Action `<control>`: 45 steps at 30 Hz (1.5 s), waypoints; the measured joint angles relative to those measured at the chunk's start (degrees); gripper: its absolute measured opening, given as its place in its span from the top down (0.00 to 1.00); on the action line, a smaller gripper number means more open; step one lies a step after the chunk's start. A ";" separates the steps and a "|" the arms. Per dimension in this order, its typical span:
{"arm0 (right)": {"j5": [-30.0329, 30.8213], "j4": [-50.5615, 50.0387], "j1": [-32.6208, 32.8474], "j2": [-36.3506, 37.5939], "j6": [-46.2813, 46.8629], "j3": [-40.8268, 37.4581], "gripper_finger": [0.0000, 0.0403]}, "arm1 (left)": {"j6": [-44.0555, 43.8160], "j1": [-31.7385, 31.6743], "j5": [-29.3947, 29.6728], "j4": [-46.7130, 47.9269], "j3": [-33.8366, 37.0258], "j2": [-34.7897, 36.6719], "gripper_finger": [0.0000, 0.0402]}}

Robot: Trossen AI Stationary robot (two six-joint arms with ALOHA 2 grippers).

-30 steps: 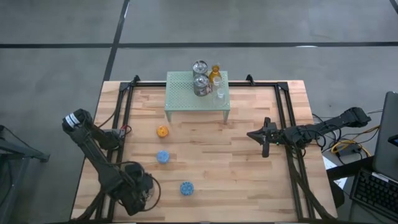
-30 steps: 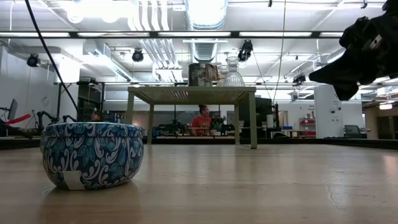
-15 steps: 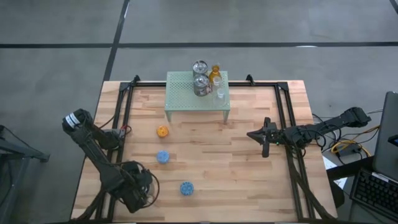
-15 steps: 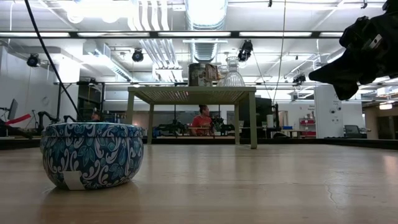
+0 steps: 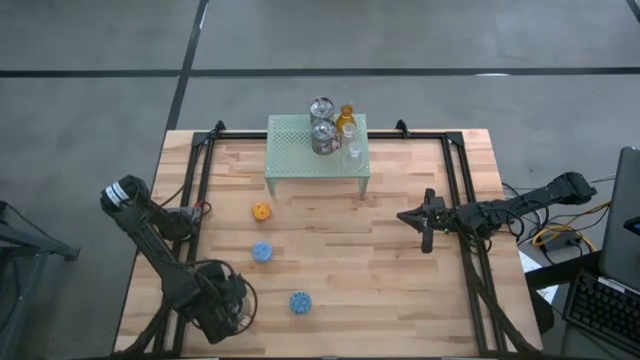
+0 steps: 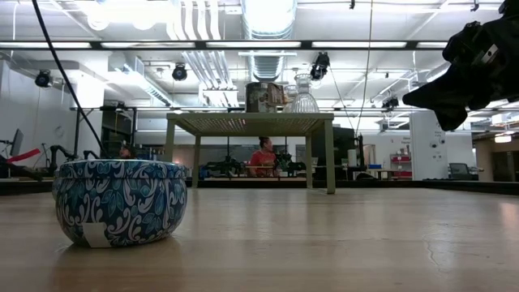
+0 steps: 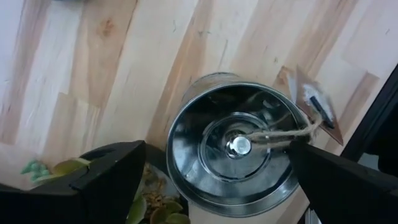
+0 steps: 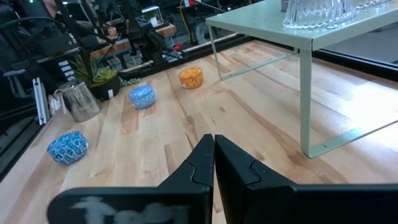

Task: Pick & Place candle stick holders
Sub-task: Put the brown scented candle on the shelf

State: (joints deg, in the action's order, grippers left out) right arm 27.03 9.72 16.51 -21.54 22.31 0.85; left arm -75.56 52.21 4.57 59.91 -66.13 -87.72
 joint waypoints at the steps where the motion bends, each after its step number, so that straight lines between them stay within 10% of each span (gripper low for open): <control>1: 0.01 -0.01 0.00 0.00 0.00 0.00 0.98 | 0.04 0.00 -0.25 0.03 0.00 0.00 0.01; 45: 0.10 -0.11 -0.02 0.00 -0.20 -0.18 0.98 | 4.86 0.13 -0.15 -12.36 3.15 0.80 0.01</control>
State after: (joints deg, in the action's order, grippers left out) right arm 27.14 9.61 16.49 -21.54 22.11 0.67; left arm -70.69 52.34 4.42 47.55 -62.98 -86.92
